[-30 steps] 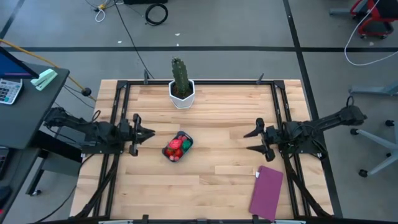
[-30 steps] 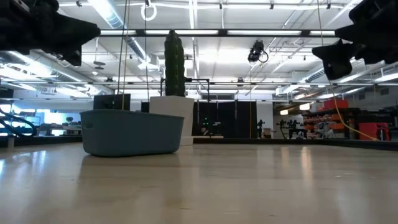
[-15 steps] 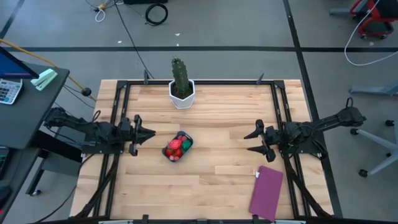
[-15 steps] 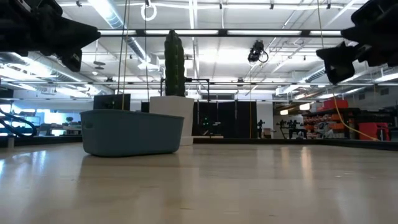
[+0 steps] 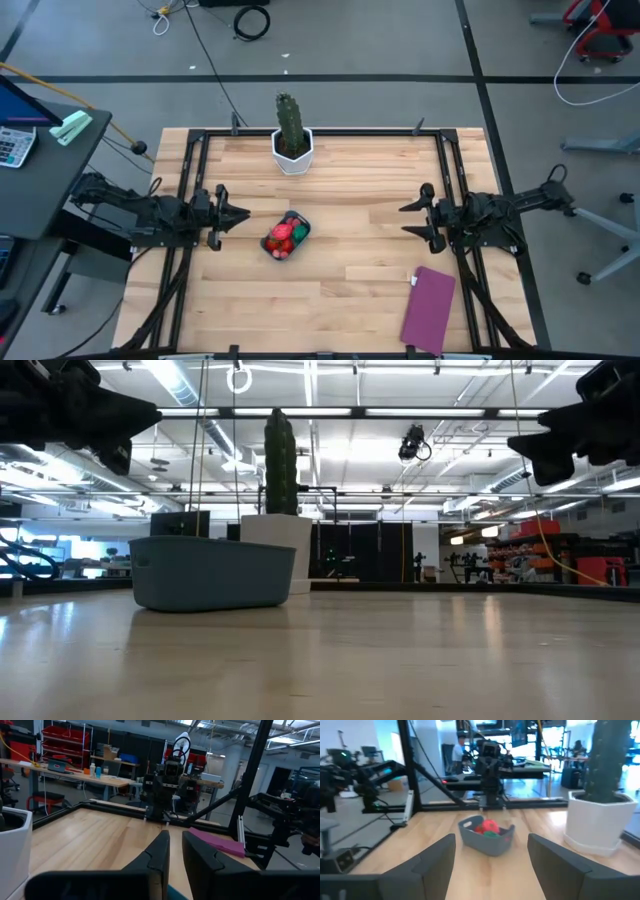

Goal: Pick and placing Produce into tupperware
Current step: Return to Home Position

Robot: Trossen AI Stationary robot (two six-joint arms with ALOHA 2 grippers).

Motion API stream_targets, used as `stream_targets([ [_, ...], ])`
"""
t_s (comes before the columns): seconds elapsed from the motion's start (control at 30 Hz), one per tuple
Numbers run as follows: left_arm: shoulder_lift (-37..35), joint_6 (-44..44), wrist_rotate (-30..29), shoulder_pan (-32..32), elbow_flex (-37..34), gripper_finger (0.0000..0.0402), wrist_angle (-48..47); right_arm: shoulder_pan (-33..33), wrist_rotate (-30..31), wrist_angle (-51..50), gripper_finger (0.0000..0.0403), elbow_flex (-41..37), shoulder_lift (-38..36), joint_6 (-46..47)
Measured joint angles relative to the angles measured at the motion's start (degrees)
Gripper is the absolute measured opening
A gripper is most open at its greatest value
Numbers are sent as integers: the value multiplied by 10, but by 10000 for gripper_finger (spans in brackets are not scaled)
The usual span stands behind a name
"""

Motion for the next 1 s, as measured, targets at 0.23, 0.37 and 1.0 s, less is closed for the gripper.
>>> stream_targets([
  [0.23, 0, 0, 0, 0, 0, 55, 0, 0, 13, -16, 258, -7, -22, -6],
  [0.37, 0, 0, 0, 0, 0, 60, 0, 0, 12, -17, 258, -7, -17, -27],
  [1.0, 0, 0, 0, 0, 0, 60, 0, 0, 12, -18, 258, -7, 5, -50],
])
